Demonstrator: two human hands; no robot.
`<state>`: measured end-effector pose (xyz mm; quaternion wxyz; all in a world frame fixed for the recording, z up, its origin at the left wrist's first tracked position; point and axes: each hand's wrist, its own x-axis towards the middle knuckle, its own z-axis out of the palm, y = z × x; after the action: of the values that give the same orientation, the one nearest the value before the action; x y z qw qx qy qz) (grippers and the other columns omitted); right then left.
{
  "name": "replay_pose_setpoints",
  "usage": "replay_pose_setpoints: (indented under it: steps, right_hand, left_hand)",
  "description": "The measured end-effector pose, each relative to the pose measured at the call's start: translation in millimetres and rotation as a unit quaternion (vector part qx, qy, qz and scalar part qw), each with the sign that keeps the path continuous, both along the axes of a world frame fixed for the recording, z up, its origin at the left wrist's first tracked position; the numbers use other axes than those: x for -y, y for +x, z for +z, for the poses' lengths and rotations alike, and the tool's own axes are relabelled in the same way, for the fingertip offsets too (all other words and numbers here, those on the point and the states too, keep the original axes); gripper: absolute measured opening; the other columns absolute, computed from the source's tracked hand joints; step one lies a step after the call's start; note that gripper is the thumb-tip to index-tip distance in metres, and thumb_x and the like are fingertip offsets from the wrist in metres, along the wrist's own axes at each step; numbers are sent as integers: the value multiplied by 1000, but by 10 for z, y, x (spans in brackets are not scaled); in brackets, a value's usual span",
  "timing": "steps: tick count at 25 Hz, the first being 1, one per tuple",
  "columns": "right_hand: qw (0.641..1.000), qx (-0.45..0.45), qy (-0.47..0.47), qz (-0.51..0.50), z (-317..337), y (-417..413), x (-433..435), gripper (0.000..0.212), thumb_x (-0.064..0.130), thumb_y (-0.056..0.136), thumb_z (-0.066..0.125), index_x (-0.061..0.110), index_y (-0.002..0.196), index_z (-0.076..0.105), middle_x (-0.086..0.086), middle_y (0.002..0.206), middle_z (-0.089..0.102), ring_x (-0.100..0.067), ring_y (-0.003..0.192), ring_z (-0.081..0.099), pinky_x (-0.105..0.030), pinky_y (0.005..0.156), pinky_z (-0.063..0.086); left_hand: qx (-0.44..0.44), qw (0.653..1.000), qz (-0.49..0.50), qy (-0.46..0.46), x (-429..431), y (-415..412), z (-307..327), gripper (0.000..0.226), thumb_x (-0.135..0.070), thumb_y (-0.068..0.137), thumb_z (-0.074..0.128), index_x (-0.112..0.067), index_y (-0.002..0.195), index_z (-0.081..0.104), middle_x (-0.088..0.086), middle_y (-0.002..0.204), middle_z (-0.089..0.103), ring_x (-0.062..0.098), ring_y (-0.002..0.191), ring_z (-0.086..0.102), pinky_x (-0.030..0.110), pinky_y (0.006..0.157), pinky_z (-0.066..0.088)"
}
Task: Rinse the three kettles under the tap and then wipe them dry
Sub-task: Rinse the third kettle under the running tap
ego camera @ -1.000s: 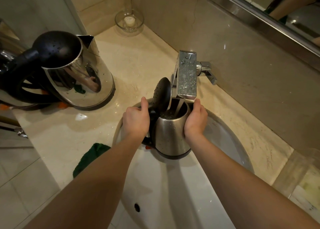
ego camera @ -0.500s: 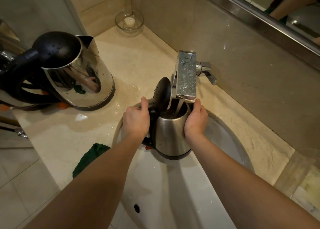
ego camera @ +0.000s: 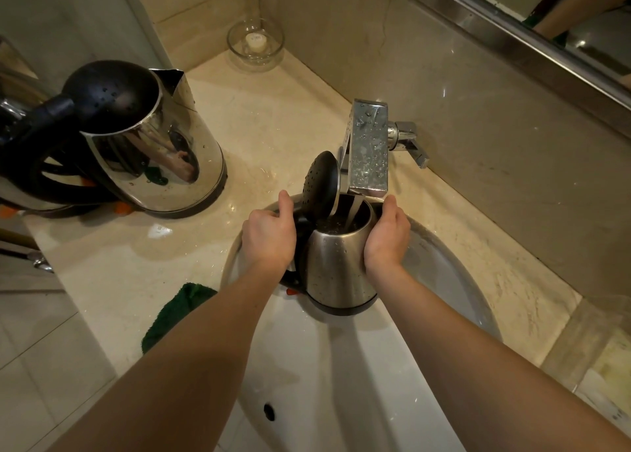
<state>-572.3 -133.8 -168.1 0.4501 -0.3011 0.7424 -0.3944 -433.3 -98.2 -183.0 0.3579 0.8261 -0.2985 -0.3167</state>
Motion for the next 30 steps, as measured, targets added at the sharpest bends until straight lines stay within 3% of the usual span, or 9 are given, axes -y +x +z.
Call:
replay_pose_setpoints:
  steps: [30]
  right_hand:
    - [1000, -11, -10, 0, -40, 0, 13, 37, 42, 101, 37, 24, 74, 56, 4, 80, 59, -17, 81, 54, -37, 82, 41]
  left_hand:
    - [-12, 1000, -4, -8, -14, -6, 49, 59, -55, 98, 35, -17, 54, 46, 0, 50, 42, 16, 47, 40, 31, 53, 41]
